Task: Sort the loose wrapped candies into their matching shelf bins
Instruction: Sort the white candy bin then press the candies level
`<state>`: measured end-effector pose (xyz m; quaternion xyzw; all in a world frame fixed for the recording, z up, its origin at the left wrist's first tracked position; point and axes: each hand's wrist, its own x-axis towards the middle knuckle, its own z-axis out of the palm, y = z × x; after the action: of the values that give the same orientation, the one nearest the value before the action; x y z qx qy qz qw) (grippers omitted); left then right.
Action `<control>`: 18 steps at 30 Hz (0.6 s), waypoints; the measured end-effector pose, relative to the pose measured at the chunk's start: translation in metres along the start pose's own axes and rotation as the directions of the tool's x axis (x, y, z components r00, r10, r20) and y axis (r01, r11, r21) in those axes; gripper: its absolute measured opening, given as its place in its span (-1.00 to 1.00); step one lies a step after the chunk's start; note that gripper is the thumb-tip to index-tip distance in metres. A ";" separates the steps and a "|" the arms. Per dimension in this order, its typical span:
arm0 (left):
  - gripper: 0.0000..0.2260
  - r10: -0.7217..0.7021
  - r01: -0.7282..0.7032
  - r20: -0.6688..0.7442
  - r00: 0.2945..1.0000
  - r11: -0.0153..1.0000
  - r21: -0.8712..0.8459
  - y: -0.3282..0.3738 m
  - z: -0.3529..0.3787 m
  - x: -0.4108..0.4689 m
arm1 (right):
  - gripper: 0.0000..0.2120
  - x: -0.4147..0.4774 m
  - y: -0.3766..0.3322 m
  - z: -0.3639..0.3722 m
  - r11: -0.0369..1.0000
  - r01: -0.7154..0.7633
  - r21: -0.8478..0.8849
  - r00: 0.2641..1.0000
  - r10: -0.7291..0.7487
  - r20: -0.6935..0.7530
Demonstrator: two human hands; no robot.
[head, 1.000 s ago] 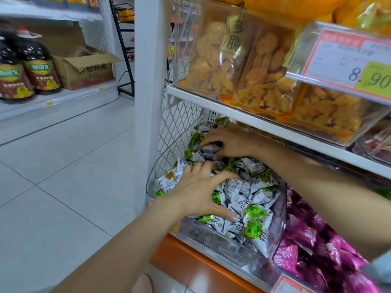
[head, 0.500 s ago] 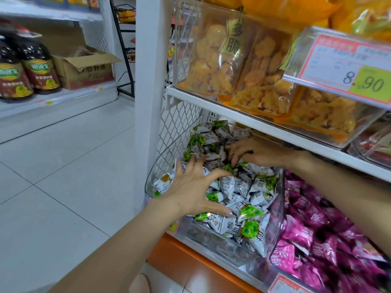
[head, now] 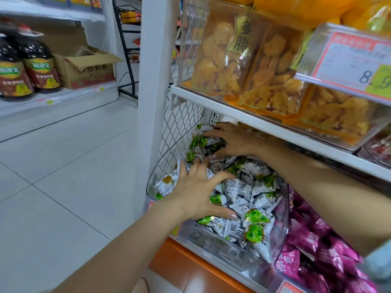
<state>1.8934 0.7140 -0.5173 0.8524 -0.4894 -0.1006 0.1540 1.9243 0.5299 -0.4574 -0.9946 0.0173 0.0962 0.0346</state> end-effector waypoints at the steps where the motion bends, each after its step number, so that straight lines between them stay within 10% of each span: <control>1: -0.29 0.001 -0.001 -0.004 1.000 1.000 -0.005 0.000 0.000 0.000 | -0.30 0.003 0.000 -0.001 1.000 -0.007 -0.013 1.000 0.007 0.005; 18: -0.30 0.021 -0.021 -0.034 0.999 1.000 -0.005 -0.003 -0.001 -0.001 | -0.75 -0.036 0.020 -0.011 0.940 0.179 0.292 0.983 -0.160 -0.086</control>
<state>1.8950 0.7166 -0.5178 0.8484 -0.4955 -0.0856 0.1655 1.8901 0.5106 -0.4412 -0.9782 -0.0530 0.0590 0.1921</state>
